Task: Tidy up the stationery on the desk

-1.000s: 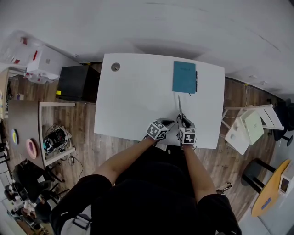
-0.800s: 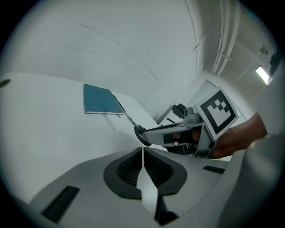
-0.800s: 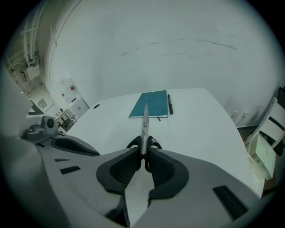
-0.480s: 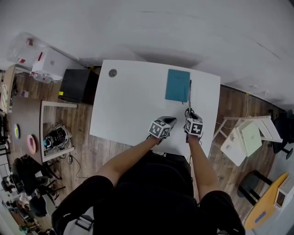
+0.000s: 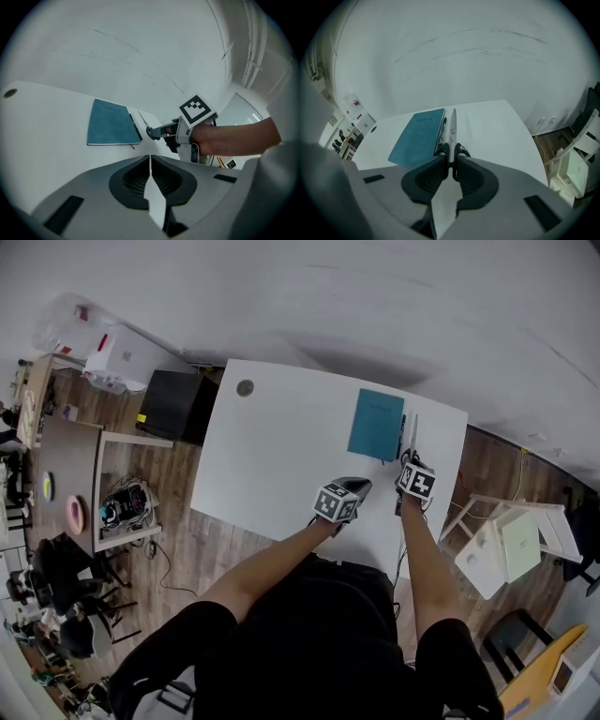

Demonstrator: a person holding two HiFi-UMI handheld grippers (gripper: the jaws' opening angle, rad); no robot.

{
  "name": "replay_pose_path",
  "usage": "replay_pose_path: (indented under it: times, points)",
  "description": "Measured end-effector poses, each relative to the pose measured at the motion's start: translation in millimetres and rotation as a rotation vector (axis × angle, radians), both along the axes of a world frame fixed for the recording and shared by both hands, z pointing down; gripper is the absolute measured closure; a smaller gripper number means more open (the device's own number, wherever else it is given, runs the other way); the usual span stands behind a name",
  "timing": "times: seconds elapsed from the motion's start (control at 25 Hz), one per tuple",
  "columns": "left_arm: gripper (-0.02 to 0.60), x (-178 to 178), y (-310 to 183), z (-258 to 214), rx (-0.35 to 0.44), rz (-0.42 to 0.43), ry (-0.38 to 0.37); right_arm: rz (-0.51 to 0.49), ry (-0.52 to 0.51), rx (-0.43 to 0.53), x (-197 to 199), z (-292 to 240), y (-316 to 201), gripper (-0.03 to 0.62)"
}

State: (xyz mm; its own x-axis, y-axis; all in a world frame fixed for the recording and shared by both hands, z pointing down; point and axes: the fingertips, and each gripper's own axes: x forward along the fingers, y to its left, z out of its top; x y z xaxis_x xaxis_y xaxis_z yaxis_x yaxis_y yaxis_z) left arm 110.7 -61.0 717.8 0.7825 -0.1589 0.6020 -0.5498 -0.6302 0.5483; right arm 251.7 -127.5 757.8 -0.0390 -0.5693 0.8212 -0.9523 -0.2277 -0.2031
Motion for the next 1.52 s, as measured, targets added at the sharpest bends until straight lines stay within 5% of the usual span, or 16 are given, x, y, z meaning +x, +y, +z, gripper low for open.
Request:
replay_pose_path:
  times: [0.24,1.0,1.28,1.52]
  points:
    - [0.561,-2,-1,6,-0.031,-0.025,-0.003,0.073,-0.038,-0.014,10,20,-10,0.505]
    - [0.561,-64,8,29,-0.101,-0.135,-0.070,0.063,0.054,-0.003,9,18,-23,0.480]
    - [0.561,-65,6,2,-0.035,-0.130,-0.006,0.090,0.022,0.036,8,-3,-13,0.476]
    - [0.561,-86,10,-36,0.072,-0.106,0.031,0.099,-0.059,0.161,-20,-62,19,0.476]
